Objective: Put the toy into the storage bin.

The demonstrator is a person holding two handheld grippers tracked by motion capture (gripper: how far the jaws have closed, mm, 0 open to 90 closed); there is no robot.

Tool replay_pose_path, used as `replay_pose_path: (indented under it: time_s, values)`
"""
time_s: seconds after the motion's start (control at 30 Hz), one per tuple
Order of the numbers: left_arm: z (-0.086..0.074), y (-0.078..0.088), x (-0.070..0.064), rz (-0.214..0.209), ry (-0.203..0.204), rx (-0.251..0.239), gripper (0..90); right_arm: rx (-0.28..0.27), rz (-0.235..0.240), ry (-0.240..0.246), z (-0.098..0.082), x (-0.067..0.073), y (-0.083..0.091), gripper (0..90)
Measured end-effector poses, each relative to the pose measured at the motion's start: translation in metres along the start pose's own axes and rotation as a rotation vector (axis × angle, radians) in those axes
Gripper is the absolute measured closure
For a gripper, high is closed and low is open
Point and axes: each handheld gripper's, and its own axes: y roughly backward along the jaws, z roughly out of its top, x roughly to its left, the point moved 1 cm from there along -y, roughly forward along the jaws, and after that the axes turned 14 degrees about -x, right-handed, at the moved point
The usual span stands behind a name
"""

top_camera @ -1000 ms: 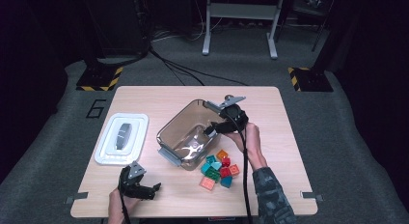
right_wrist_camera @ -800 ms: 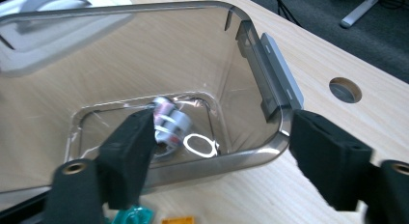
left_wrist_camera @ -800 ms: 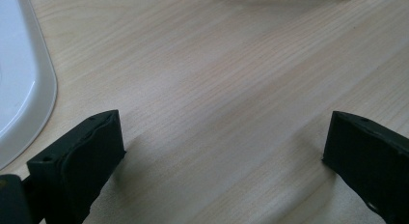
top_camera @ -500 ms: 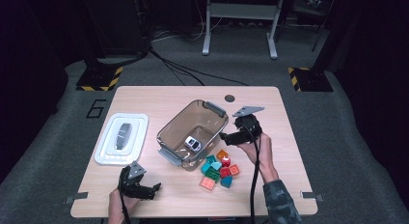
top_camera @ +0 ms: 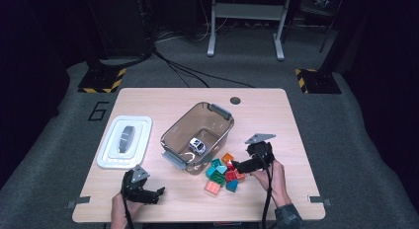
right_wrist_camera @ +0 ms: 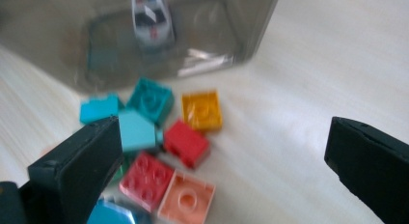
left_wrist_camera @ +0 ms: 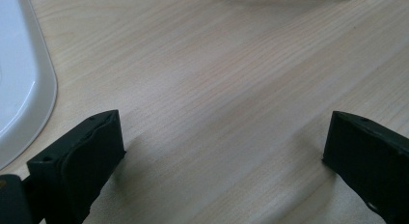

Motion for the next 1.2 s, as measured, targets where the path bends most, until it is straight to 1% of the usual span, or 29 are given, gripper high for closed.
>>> replay_pose_path:
  time_s: [0.03,0.1,0.13,0.2,0.23,0.3,0.33,0.37,0.4,0.47,0.5,0.53,0.57,0.6,0.63,0.7,0.73,0.8,0.83,0.87,0.9,1.03,1.07,1.2]
  values:
    - [0.000,0.000,0.000,0.002,0.003,-0.004,0.3,0.020,-0.005,-0.013,-0.013,0.001,-0.001,0.0]
    - [0.000,0.000,0.000,0.002,0.000,-0.002,0.3,0.037,-0.008,-0.033,-0.022,0.002,-0.002,0.0]
    - [0.000,0.000,0.000,-0.001,0.000,-0.001,0.3,0.042,-0.013,-0.028,-0.026,0.001,-0.004,0.0]
    - [0.000,0.000,0.000,0.002,0.000,-0.003,0.2,0.053,-0.020,-0.057,-0.034,0.001,-0.007,0.7]
    - [0.000,0.000,0.000,0.003,0.001,-0.003,0.3,0.052,-0.021,-0.056,-0.037,0.000,-0.008,2.6]
    - [0.000,0.000,0.000,0.001,0.000,0.000,0.2,0.063,-0.024,-0.072,-0.042,0.000,-0.011,5.7]
    - [0.000,0.000,0.000,0.001,-0.001,-0.001,0.3,0.066,-0.030,-0.072,-0.044,0.000,-0.012,8.0]
    - [0.000,0.000,0.000,0.003,0.000,-0.003,0.3,0.067,-0.021,-0.061,-0.046,0.000,-0.012,10.7]
    - [0.000,0.000,0.000,0.000,0.000,0.000,0.3,0.054,-0.019,-0.060,-0.047,0.001,-0.013,13.8]
    - [0.000,0.000,0.000,0.002,0.000,-0.003,0.3,0.055,-0.023,-0.066,-0.047,0.004,-0.013,17.6]
    - [0.000,0.000,0.000,0.002,-0.001,-0.003,0.2,0.052,-0.027,-0.072,-0.047,0.005,-0.014,22.2]
    - [0.000,0.000,0.000,0.002,0.001,-0.002,0.3,0.055,-0.037,-0.069,-0.048,0.005,-0.014,27.4]
    - [0.000,0.000,0.000,0.002,0.000,-0.003,0.3,0.062,-0.040,-0.071,-0.048,0.006,-0.014,30.3]
    - [0.000,0.000,0.000,0.002,0.001,-0.003,0.3,0.075,-0.030,-0.068,-0.048,0.005,-0.013,31.2]
    - [0.000,0.000,0.000,-0.002,0.000,0.002,0.3,0.077,-0.039,-0.075,-0.048,0.005,-0.013,34.6]
    - [0.000,0.000,0.000,0.002,0.001,-0.002,0.3,0.089,-0.032,-0.060,-0.049,0.004,-0.012,39.5]
    - [0.000,0.000,0.000,0.003,0.000,-0.003,0.3,0.091,-0.035,-0.055,-0.049,0.004,-0.011,43.3]
    - [0.000,0.000,0.000,0.000,-0.001,0.000,0.2,0.091,-0.036,-0.058,-0.049,0.004,-0.010,44.8]
    - [0.000,0.000,0.000,0.000,0.000,0.000,0.2,0.093,-0.036,-0.057,-0.049,0.002,-0.009,49.6]
    - [0.000,0.000,0.000,0.000,0.000,-0.001,0.3,0.094,-0.045,-0.058,-0.050,0.002,-0.009,50.2]
    - [0.000,0.000,0.000,0.003,0.001,-0.003,0.3,0.095,-0.039,-0.057,-0.050,0.001,-0.009,52.2]
    - [0.000,0.000,0.000,0.003,-0.001,-0.004,0.3,0.103,-0.038,-0.046,-0.052,0.001,-0.011,53.8]
    - [0.000,0.000,0.000,0.002,0.000,-0.003,0.3,0.101,-0.040,-0.032,-0.053,0.002,-0.012,57.2]
    - [0.000,0.000,0.000,0.003,0.000,-0.004,0.3,0.082,-0.047,-0.031,-0.054,0.001,-0.011,58.5]
